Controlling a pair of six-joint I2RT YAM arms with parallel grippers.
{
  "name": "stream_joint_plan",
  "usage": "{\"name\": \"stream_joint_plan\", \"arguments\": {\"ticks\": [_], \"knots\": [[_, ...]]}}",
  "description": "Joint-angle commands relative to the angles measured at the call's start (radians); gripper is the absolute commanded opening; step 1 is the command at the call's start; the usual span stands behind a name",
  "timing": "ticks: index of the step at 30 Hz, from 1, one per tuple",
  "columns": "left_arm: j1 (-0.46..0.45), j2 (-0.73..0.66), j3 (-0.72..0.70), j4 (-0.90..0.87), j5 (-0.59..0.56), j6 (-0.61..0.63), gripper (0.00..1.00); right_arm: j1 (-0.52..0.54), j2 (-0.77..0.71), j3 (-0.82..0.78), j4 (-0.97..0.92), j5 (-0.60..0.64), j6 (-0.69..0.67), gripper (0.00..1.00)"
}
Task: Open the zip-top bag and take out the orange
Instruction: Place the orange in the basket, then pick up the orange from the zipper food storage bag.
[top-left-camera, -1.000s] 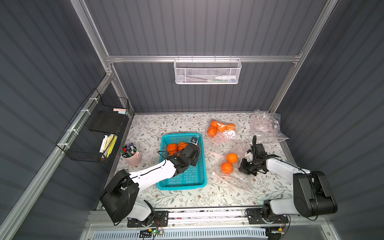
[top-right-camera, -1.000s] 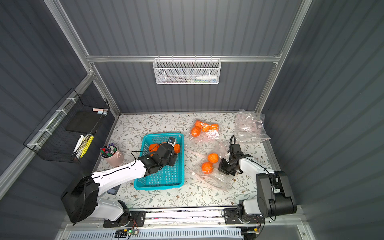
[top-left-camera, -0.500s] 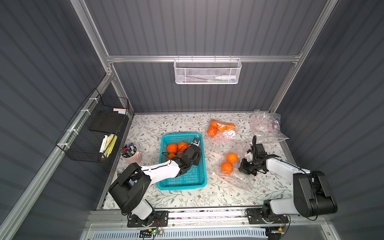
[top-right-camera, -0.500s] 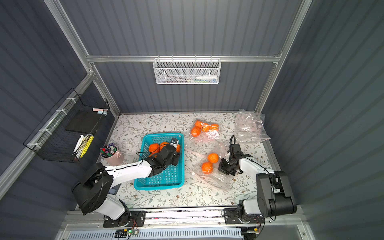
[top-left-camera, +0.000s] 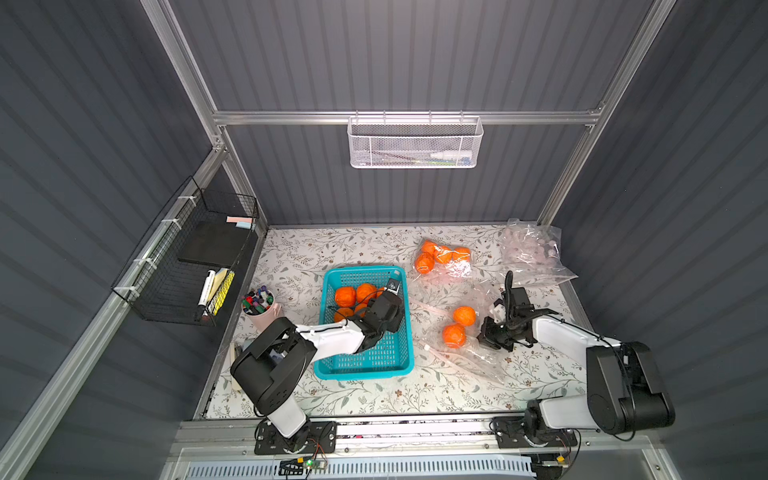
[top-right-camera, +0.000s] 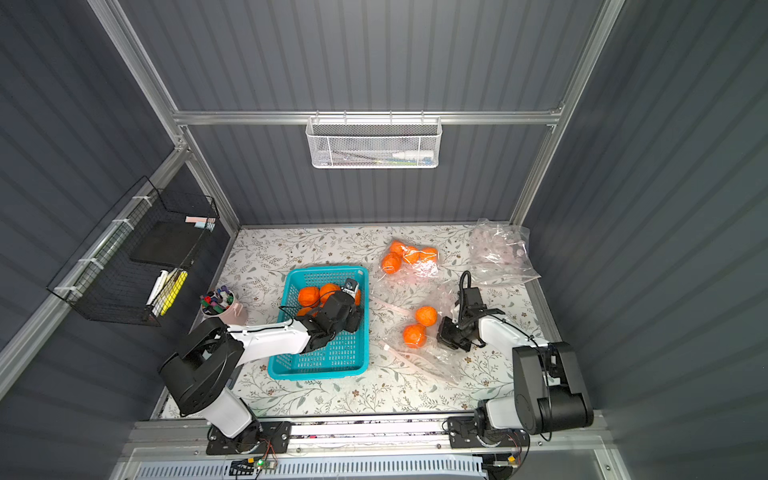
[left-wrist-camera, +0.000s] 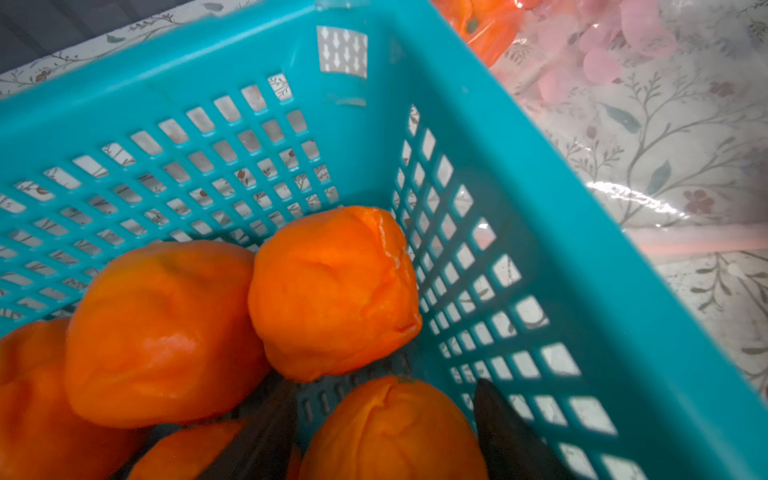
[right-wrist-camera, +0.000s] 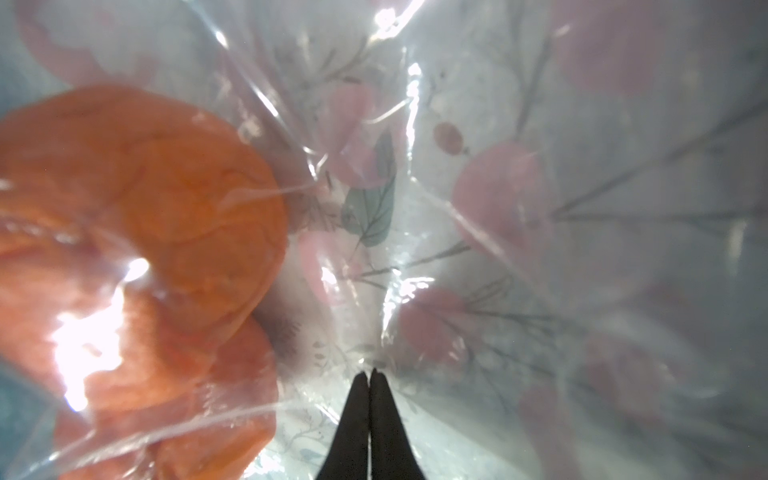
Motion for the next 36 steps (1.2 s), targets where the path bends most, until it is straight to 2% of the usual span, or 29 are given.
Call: {"name": "stream_joint_plan", "arguments": {"ticks": [1,9,13,15,18,19,22,25,28,30,33,36], "knots": [[0.001,-0.012,-0.009,0.04,0.013,0.031,0.74,-0.002,0.0,-0.006,-0.004,-0.004,0.003,0.08],[0.001,-0.109,0.013,-0.022,0.027,0.054,0.76,-0.001,-0.002,-0.007,-0.003,-0.003,0.003,0.08],[0.001,-0.221,0.058,-0.153,0.052,0.036,0.75,-0.002,-0.003,-0.006,-0.004,-0.002,0.004,0.08],[0.002,-0.275,0.076,-0.203,0.125,0.046,0.7,-0.002,-0.006,-0.007,-0.004,0.002,0.004,0.08],[-0.013,-0.327,0.079,-0.199,0.416,0.108,0.64,-0.002,-0.026,-0.007,-0.005,0.005,0.003,0.08],[-0.041,-0.333,0.077,-0.197,0.477,0.109,0.62,-0.002,-0.041,-0.007,-0.005,0.005,0.007,0.09],[-0.181,-0.289,0.11,-0.224,0.521,0.127,0.59,-0.002,-0.11,0.004,-0.006,0.012,0.017,0.1],[-0.295,-0.198,0.14,-0.228,0.549,0.13,0.53,-0.002,-0.176,0.053,-0.016,0.04,0.028,0.19],[-0.341,-0.114,0.145,-0.185,0.554,0.093,0.47,-0.002,-0.176,0.111,-0.009,0.121,0.038,0.23],[-0.359,-0.068,0.162,-0.189,0.538,0.077,0.43,-0.003,-0.139,0.157,-0.008,0.129,0.041,0.26],[-0.362,-0.037,0.167,-0.18,0.515,0.054,0.39,-0.002,-0.028,0.244,-0.005,0.034,0.039,0.28],[-0.361,-0.017,0.173,-0.182,0.49,0.045,0.38,-0.002,0.093,0.336,-0.015,0.003,0.051,0.29]]}}
